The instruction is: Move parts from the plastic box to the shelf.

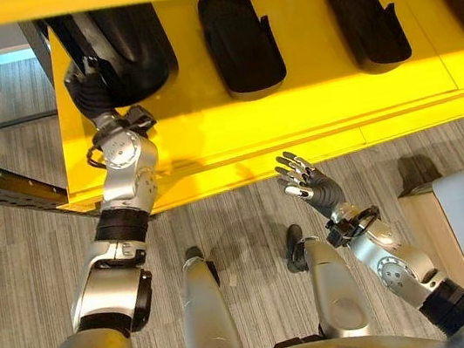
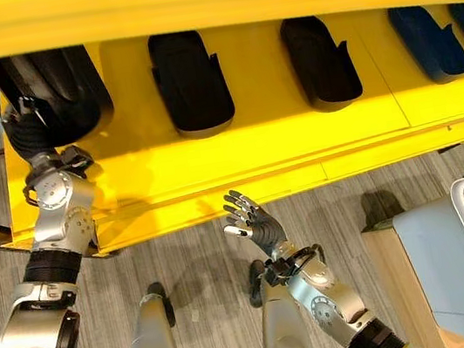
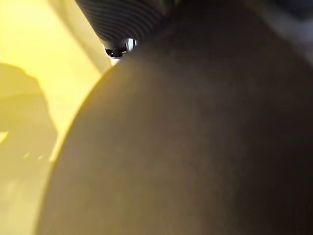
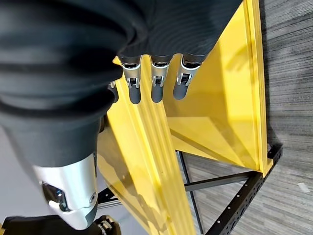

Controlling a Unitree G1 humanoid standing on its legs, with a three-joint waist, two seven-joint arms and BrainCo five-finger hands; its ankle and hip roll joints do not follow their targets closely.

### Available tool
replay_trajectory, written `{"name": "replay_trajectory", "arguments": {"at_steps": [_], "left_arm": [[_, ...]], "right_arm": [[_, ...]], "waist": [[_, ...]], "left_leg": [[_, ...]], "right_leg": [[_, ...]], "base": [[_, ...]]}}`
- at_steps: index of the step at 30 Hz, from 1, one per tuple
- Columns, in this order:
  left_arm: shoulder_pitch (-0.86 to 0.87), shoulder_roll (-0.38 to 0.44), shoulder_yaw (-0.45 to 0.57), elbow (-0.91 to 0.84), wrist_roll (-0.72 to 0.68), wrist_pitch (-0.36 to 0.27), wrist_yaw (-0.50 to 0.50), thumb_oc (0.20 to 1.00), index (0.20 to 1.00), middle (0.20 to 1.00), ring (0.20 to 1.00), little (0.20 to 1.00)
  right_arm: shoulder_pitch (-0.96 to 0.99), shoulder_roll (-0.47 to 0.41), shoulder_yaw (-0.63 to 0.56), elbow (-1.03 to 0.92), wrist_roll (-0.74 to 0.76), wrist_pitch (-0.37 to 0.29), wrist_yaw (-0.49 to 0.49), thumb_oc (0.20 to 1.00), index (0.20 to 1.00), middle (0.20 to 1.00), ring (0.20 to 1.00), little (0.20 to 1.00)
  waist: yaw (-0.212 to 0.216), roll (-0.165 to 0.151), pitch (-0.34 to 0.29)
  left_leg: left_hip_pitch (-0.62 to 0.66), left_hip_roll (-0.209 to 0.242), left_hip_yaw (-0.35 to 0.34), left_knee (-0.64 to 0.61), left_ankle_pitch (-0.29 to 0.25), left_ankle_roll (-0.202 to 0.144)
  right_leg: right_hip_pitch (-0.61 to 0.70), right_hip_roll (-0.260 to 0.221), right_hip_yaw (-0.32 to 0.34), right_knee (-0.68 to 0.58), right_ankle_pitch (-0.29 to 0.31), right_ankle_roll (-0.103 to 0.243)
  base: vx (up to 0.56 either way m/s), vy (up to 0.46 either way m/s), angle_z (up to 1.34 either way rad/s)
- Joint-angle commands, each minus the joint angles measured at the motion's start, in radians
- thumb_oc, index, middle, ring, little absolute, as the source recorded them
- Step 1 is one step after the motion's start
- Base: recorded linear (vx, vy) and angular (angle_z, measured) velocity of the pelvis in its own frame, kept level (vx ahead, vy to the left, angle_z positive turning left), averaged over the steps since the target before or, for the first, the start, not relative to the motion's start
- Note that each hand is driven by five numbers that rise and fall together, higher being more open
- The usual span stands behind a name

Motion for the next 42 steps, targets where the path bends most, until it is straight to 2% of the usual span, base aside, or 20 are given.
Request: {"name": "replay_trajectory", "arguments": {"at_steps": [1,17,30,42], "left_arm": [[-0.133,0.067,-0.017,0.035,0.028,-0.081,-0.003,0.200,0.200,0.200,0.200,0.200],[-0.132,0.144,-0.017,0.139,-0.007,-0.040,-0.043,0.200,0.200,0.200,0.200,0.200],[-0.027,0.068,0.034,0.152,-0.053,-0.025,-0.060,0.200,0.200,0.200,0.200,0.200],[0.003,0.058,0.049,0.158,-0.053,-0.018,-0.065,0.200,0.200,0.200,0.200,0.200]], "right_arm": [[0.015,-0.026,0.002,-0.039,0.042,-0.056,0.011,1.000,1.000,1.000,1.000,1.000],[0.029,-0.048,0.008,-0.045,0.051,-0.045,0.038,1.000,1.000,1.000,1.000,1.000],[0.020,-0.067,0.016,-0.062,0.051,-0.045,0.040,1.000,1.000,1.000,1.000,1.000],[0.012,-0.075,0.014,-0.071,0.054,-0.042,0.039,1.000,1.000,1.000,1.000,1.000]], "waist": [[0.022,0.024,-0.062],[0.036,0.018,-0.054],[0.043,0.012,-0.035],[0.039,0.015,-0.030]], "left_leg": [[-0.021,0.050,0.021,-0.021,0.041,-0.013],[-0.097,0.038,-0.002,0.011,0.037,-0.003],[-0.108,0.035,-0.003,0.015,0.040,-0.001],[-0.133,0.038,0.002,0.030,0.039,0.000]], "right_leg": [[0.013,-0.033,0.034,0.003,-0.042,0.034],[-0.047,-0.039,0.026,0.042,-0.049,0.030],[-0.069,-0.041,0.041,0.065,-0.057,0.024],[-0.113,-0.042,0.054,0.089,-0.058,0.026]], "base": [[0.00,-0.003,0.05],[0.00,-0.001,0.03],[0.00,0.000,0.00],[0.00,0.000,0.00]]}}
